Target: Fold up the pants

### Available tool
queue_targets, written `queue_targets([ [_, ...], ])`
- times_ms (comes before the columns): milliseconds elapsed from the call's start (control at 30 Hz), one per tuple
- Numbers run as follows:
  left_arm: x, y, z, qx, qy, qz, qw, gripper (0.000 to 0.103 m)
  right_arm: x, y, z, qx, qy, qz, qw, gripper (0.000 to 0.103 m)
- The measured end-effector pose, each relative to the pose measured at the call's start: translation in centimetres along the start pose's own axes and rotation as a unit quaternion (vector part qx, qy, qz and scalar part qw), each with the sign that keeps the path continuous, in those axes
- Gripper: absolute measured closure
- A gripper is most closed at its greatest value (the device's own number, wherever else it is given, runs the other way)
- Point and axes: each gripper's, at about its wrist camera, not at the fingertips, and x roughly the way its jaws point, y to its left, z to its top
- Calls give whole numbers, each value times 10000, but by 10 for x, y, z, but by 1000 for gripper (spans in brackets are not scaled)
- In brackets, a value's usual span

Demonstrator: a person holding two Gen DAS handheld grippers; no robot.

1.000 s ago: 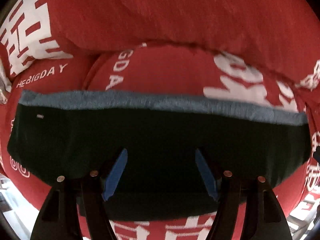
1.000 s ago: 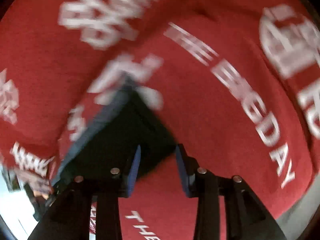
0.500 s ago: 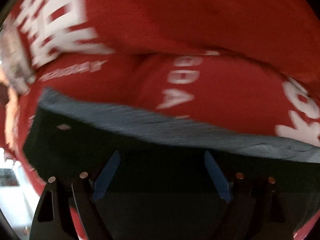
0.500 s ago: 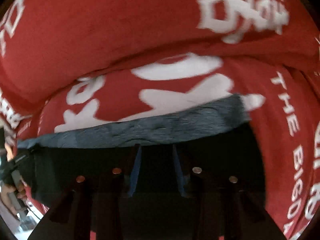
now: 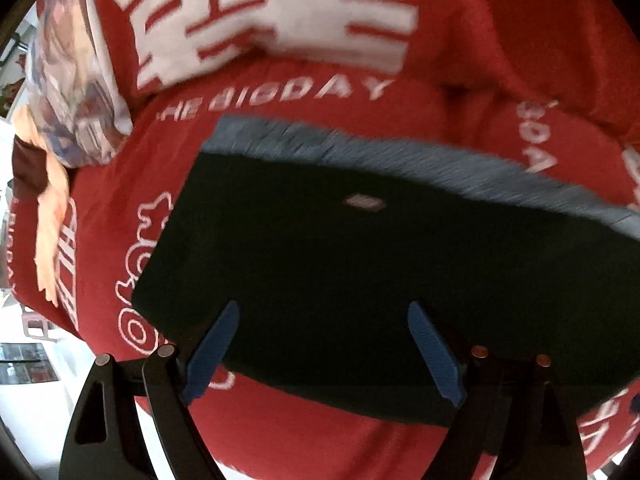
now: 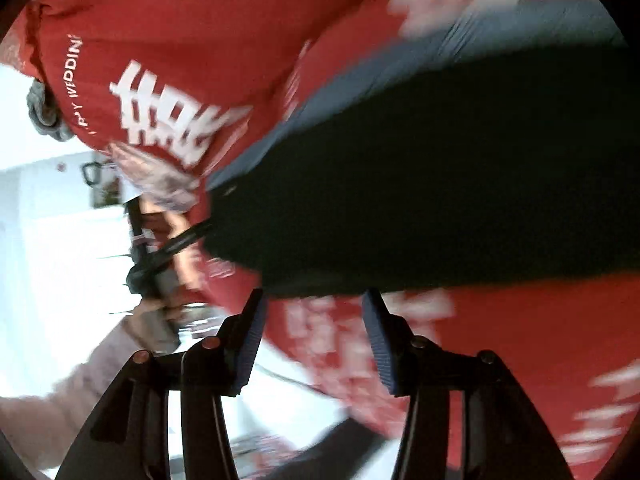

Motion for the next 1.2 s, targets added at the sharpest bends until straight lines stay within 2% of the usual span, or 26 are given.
queue_targets([
  [67,18,14,-4,-31,90,-44,9999,15,35,3,-7,281,-85,134,9995,50],
  [100,27,23,-7,-19,81,-279,9996,14,53,0,-8,510,-152,248,9983,50],
  [167,28,27,-10,138,-97,-415,9990,9,74,-9,-10,866,-229,207,9958,50],
  [233,29,28,-11,340,-166,-537,9978,9,88,-8,-13,1109,-378,268,9928,50],
  [333,33,31,-11,399,-267,-757,9960,6,83,-2,-20,1232,-530,171,9908,51],
  [367,33,32,-11,391,-276,-793,9957,5,76,3,-25,1218,-555,107,9909,58],
  [400,33,33,-11,380,-285,-826,9955,5,73,9,-22,1110,-608,-28,9920,98],
  [467,33,37,-12,365,-302,-900,9948,6,64,32,-19,756,-740,-135,9943,96],
  [533,37,45,-12,361,-345,-961,9941,6,60,44,-23,496,-733,-440,9951,96],
  [633,35,39,-18,525,-423,-888,9938,6,71,18,-34,835,-397,-976,9909,97],
  [700,33,39,-18,594,-377,-839,9940,6,67,11,-39,985,-313,-893,9906,98],
  [733,31,41,-18,560,-345,-876,9940,6,66,15,-38,905,-178,-1073,9899,98],
  [800,22,47,-18,402,-352,-1058,9930,6,62,35,-34,487,180,-1575,9861,91],
  [900,9,60,-17,85,-565,-1361,9890,6,50,92,-9,-564,187,-1727,9832,88],
  [967,10,63,-17,27,-564,-1374,9889,6,56,145,27,-1371,50,-1837,9734,66],
  [1000,16,65,-19,-21,-468,-1399,9891,6,66,168,46,-1718,23,-1807,9684,40],
  [1033,22,66,-23,-59,-381,-1435,9889,6,80,190,65,-2017,80,-1694,9647,36],
  [1100,26,63,-31,77,-491,-1355,9895,6,113,219,94,-2355,351,-1510,9594,36],
  [1133,25,57,-37,307,-610,-1209,9903,6,136,234,109,-2492,472,-1512,9554,36],
  [1200,27,53,-41,423,-695,-1130,9903,6,181,255,125,-2816,739,-1598,9432,38],
])
